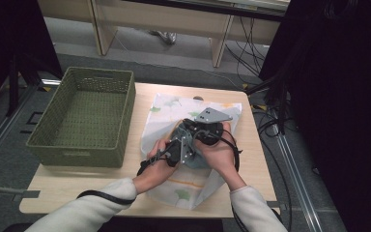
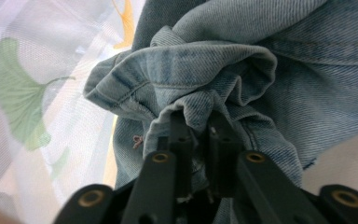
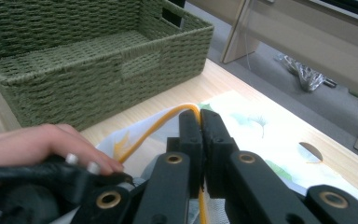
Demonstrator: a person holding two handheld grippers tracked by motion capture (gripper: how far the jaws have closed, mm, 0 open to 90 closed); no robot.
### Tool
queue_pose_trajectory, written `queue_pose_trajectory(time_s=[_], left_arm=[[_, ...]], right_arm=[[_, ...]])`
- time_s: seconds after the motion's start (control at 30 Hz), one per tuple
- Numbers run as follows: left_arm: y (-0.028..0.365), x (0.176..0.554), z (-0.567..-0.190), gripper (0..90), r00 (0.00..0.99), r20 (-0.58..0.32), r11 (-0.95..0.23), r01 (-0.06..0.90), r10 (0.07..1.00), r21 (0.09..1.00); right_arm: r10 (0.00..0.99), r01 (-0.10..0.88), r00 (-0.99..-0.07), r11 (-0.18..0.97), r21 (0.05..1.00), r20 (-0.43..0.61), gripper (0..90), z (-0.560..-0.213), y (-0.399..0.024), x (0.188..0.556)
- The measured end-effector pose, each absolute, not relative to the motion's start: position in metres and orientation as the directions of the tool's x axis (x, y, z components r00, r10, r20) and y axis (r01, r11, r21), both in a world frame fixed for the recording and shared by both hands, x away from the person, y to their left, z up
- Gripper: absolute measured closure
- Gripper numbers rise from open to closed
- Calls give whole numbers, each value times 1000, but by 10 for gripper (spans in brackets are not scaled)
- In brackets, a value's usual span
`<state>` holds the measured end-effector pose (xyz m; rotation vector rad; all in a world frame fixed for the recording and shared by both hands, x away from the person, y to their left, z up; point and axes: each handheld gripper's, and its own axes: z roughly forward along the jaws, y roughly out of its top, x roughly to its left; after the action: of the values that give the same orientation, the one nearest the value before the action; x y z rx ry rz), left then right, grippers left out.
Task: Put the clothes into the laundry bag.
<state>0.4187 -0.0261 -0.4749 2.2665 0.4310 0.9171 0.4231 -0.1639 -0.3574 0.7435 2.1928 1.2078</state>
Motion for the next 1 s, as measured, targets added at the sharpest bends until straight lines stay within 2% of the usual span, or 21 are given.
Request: queue_pose_trajectory(time_s=[0.13, 0.27, 0.43, 0.5, 0.67, 0.87, 1.0], left_arm=[[-19, 414, -472, 736, 718, 473, -716, 51, 511, 696], [-12, 409, -468, 617, 742, 421, -677, 59, 521, 734], [-1, 398, -460, 458, 774, 395, -644, 22, 495, 765], [4, 390, -456, 439, 778, 401, -635, -3, 484, 773], [9, 366, -452, 542, 795, 419, -639, -52, 438, 767], [7, 359, -472, 739, 841, 377, -703, 7, 389, 712], [-1, 364, -484, 825, 856, 370, -756, 37, 362, 653]], right_arm=[[682, 219, -711, 448, 867, -173, 889, -358, -166, 424], [683, 216, -708, 451, 866, -179, 888, -358, -166, 424], [682, 218, -709, 453, 864, -179, 887, -358, -166, 424], [682, 220, -710, 455, 863, -178, 886, -358, -166, 424], [682, 222, -710, 454, 863, -176, 883, -358, -166, 424], [684, 225, -708, 454, 862, -175, 883, -357, -166, 424], [680, 221, -711, 457, 862, -178, 883, -357, -165, 424]])
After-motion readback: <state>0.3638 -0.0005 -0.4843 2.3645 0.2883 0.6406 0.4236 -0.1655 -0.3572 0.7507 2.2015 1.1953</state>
